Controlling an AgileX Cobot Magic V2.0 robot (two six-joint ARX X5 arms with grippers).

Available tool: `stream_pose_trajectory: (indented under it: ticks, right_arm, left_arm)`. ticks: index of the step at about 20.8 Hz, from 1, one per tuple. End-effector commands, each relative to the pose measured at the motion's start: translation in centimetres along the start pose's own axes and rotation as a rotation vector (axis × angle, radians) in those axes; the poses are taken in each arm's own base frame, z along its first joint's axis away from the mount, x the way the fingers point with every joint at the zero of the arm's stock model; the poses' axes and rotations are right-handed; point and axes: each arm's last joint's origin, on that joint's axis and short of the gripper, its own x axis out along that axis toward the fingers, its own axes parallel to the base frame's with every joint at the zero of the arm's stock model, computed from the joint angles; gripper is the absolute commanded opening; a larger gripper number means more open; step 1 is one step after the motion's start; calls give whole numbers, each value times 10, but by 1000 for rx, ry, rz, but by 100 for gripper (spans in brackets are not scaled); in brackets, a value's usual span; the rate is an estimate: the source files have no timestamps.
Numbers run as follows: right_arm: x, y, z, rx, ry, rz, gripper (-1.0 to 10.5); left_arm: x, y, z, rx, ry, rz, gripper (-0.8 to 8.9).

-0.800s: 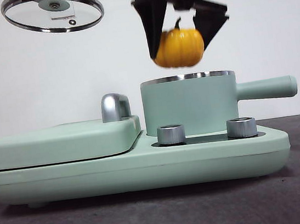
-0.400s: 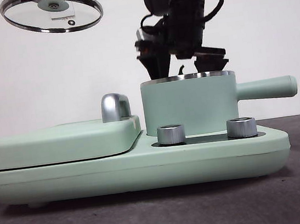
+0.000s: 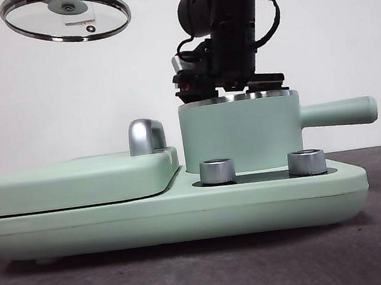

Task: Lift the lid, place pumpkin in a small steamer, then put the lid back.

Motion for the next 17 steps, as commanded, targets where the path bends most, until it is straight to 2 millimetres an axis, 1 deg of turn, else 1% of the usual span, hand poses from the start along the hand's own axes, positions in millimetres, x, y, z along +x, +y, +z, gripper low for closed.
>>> stream_pose_trajectory:
  ticks: [1, 3, 6, 11, 13, 15, 17]
  right_arm:
    - [8, 3, 5, -14, 3, 2, 325]
    - [8, 2, 5, -13, 7, 1, 334]
    - [8, 2, 4, -13, 11, 1, 468]
    - [7, 2, 5, -11, 6, 3, 499]
    - [2, 0, 6, -8, 4, 2, 520]
    - [-15, 1, 7, -8, -28, 4, 519]
    - [-46, 1, 3, -9, -54, 6, 518]
  left_arm:
    - [-7, -1, 10, 18, -56, -2, 76]
    - [-7, -1, 10, 15, -56, -2, 77]
    - [-7, -1, 10, 15, -55, -2, 77]
    - [-7, -1, 10, 15, -56, -2, 76]
    - [-7, -1, 10, 15, -56, -2, 77]
    - [-7, -1, 10, 15, -56, -2, 77]
    - [-7, -1, 10, 15, -55, -2, 77]
